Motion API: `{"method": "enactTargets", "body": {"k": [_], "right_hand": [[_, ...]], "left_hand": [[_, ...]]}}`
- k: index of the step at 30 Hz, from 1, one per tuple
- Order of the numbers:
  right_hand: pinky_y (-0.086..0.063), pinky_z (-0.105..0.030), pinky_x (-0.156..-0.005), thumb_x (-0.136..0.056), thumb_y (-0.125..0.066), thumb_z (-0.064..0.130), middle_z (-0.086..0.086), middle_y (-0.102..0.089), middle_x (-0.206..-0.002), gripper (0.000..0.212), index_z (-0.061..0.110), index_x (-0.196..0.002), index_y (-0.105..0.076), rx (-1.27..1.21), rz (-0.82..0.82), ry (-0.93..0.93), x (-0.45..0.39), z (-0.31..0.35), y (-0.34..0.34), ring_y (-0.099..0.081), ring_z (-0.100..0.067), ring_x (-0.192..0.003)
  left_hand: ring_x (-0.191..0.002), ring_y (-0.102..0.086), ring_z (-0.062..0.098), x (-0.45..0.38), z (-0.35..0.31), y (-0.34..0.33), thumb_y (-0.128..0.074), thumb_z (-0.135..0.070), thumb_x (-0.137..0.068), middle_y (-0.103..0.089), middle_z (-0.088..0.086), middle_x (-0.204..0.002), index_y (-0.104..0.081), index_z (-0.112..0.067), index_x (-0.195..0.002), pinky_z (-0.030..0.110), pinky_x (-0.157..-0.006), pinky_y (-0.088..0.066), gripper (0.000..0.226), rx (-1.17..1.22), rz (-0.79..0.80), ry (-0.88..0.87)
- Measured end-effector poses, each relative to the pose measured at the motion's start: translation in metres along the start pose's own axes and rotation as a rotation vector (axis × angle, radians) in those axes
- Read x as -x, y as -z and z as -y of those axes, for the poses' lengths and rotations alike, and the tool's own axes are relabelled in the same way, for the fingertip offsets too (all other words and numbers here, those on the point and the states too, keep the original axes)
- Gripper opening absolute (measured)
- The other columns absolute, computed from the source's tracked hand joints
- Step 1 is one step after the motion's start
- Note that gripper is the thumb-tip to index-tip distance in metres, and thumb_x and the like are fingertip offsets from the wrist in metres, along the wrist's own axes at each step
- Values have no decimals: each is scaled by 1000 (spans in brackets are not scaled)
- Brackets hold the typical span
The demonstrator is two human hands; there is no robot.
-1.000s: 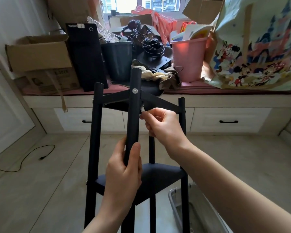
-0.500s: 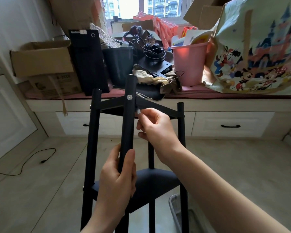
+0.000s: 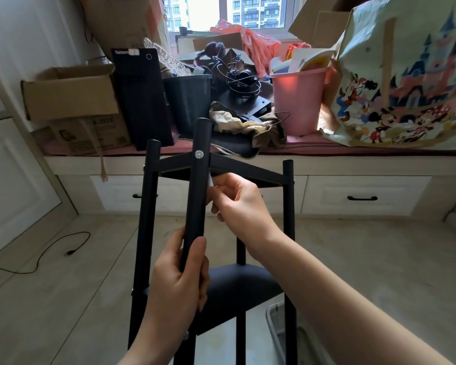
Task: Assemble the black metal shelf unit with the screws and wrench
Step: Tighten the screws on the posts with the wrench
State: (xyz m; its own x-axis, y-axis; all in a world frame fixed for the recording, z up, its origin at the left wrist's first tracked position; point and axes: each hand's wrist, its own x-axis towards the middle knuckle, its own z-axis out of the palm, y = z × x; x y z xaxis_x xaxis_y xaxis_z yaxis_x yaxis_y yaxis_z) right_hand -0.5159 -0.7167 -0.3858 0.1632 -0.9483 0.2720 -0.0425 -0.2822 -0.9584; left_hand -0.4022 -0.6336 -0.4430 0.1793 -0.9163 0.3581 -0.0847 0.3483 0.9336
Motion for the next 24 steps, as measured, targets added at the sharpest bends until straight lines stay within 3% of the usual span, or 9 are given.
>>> {"method": "enactTargets", "body": {"k": [5,8,13,16,20,24], "right_hand": [[-45,-16,-61,-96,-58,12,11,-71,-70,13,13,-103,-68,-44,-30,-5,-4,-3,-1,-58,3,-61],[-43,-9,-56,-95,-60,10,13,-71,-68,10,14,-96,-69,-79,-24,31,-4,-4,-4,-61,6,-62],[-53,-19,-73,-91,-67,11,5,-76,-79,5,11,-92,-71,8,-103,178,-4,-9,-11,-71,-4,-78],[-53,-15,-75,-90,-69,9,-1,-77,-85,10,4,-96,-75,8,-114,233,-3,-8,-15,-72,-4,-81],[-57,-25,-80,-89,-70,9,-6,-76,-90,14,1,-100,-75,0,-96,226,-4,-7,-19,-73,-11,-85],[-57,-24,-76,-88,-71,10,1,-75,-82,7,6,-91,-75,54,-135,241,-7,-9,-20,-72,-6,-78]], "left_hand": [[-36,-41,17,0,2,4,-52,-45,-92,-50,0,-54,-62,-37,-95,21,-33,-34,12,-13,20,-19],[-35,-40,16,1,0,7,-52,-48,-90,-49,1,-53,-61,-36,-90,22,-33,-33,15,-29,13,-23],[-38,-39,21,0,-1,12,-54,-46,-88,-47,3,-54,-62,-31,-90,22,-33,-33,17,8,-2,16],[-39,-40,21,0,1,14,-55,-45,-89,-48,1,-55,-63,-33,-92,23,-33,-34,15,21,13,28],[-40,-42,20,-1,3,16,-56,-49,-88,-51,0,-56,-64,-36,-94,23,-34,-36,16,21,20,30],[-39,-42,20,-1,4,17,-55,-47,-90,-50,0,-56,-63,-36,-96,24,-34,-37,15,17,35,15]]}}
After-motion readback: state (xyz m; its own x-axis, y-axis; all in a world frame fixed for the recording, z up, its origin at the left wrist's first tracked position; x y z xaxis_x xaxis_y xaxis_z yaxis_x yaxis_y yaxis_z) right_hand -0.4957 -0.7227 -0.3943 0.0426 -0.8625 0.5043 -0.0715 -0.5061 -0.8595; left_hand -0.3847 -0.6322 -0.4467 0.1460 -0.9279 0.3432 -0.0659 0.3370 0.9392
